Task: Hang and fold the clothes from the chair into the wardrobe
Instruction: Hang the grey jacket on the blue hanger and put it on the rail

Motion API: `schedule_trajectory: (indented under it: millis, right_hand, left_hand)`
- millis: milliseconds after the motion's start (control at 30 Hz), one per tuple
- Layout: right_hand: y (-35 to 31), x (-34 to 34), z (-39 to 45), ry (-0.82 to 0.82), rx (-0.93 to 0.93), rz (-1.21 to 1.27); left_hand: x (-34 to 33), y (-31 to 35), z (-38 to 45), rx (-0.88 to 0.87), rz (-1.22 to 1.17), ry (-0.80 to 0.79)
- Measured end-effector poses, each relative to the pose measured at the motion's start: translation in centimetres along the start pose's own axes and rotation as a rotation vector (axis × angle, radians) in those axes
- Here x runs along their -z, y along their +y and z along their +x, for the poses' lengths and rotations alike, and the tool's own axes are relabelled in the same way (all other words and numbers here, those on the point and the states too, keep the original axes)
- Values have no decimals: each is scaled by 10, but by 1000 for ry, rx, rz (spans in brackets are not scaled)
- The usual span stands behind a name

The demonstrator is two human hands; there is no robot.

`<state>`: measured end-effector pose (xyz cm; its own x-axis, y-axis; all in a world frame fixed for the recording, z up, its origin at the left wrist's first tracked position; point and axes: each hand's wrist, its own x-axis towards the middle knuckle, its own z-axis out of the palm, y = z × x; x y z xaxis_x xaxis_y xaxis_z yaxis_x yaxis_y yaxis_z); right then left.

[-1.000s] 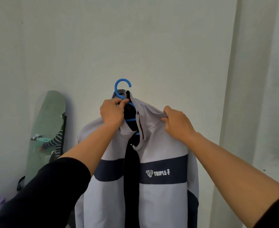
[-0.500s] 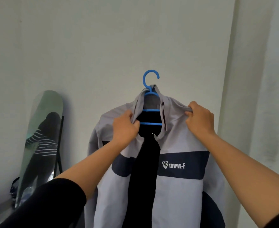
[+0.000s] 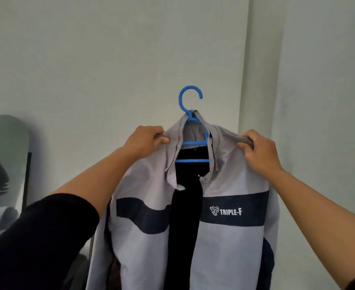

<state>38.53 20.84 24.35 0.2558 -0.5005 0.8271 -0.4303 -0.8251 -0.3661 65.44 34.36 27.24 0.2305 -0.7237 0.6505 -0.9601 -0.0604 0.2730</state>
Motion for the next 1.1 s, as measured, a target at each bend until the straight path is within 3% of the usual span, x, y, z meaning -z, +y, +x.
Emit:
schedule_trajectory:
  millis: [100,267,567,833,933,1100]
  right_hand:
    - [3,34,-12,-48,-41,16]
    - [9,84,-21,-137,-104,-71]
    - [71,153,-30,24,-218,-143]
    - [111,191,-1,250,-116,-568]
    - [127,198,16,273,-244,-574]
    - [184,209,35,304,-237,-655]
  left_hand:
    - [-23,25,4,-47,-189,184]
    - [-60,86,16,-146,-256,267]
    - [-100,193,31,-224,-354,319]
    - [-173,285,55,-218,-339,382]
    - [-199,323,64,-248,-319,399]
    - [-244,364,75,-276,-321,389]
